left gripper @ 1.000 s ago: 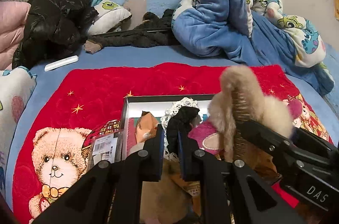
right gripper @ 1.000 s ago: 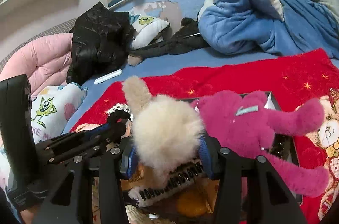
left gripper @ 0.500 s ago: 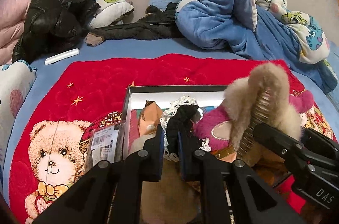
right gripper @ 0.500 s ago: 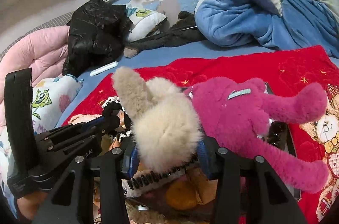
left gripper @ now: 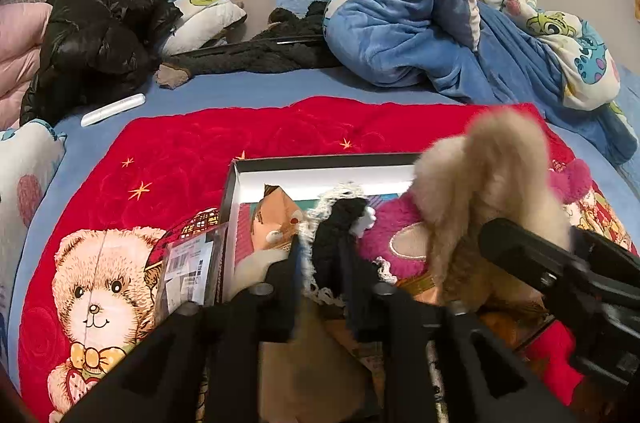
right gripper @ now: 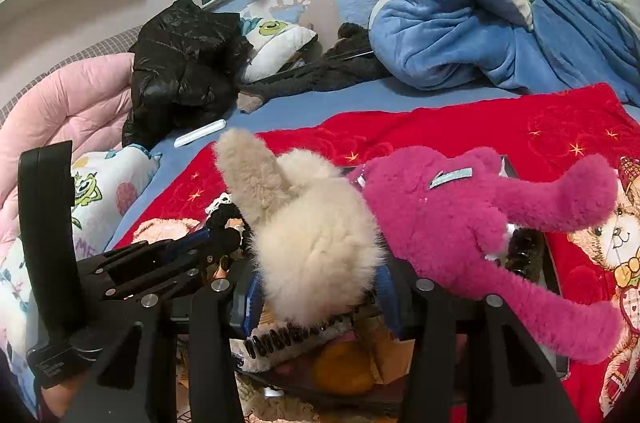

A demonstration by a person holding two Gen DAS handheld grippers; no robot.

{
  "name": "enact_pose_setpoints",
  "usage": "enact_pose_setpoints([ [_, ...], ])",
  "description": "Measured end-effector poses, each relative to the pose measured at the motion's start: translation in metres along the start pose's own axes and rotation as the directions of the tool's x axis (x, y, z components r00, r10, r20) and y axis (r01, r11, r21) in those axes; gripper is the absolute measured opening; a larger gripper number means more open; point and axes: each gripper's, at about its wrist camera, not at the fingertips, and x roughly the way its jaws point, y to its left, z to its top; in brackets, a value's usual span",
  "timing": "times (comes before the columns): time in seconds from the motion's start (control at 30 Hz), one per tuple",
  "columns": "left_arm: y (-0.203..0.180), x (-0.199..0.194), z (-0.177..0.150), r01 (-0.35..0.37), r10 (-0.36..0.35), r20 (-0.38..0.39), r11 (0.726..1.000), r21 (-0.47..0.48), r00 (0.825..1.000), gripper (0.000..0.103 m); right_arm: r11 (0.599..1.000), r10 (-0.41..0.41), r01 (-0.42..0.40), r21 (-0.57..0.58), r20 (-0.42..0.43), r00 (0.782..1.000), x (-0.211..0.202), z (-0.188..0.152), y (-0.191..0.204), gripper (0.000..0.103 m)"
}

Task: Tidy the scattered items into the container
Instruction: 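Open both grippers to drop the pom-pom and scrunchie into the box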

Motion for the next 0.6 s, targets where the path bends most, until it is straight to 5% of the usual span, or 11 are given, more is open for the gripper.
enact_pose_setpoints([
  [0.1, -0.004, -0.002, 0.000, 0.002, -0.002, -0.007, 1.000, 0.017, 1.000, 0.083, 0.999, 0.015, -0.015, 0.029, 0.023, 1.000, -0.006, 0.002, -0.003, 0.100],
  [0.13, -0.006, -0.003, 0.000, -0.007, 0.007, -0.007, 1.000, 0.028, 1.000, 0.103, 0.999, 0.010, -0.011, 0.035, 0.034, 0.999, -0.008, 0.003, -0.004, 0.102],
  [0.6, -0.010, -0.013, 0.004, -0.077, 0.075, 0.024, 0.995, 0.060, 0.997, 0.103, 0.999, -0.046, 0.045, 0.017, 0.040, 0.998, -0.020, 0.007, -0.008, 0.103],
])
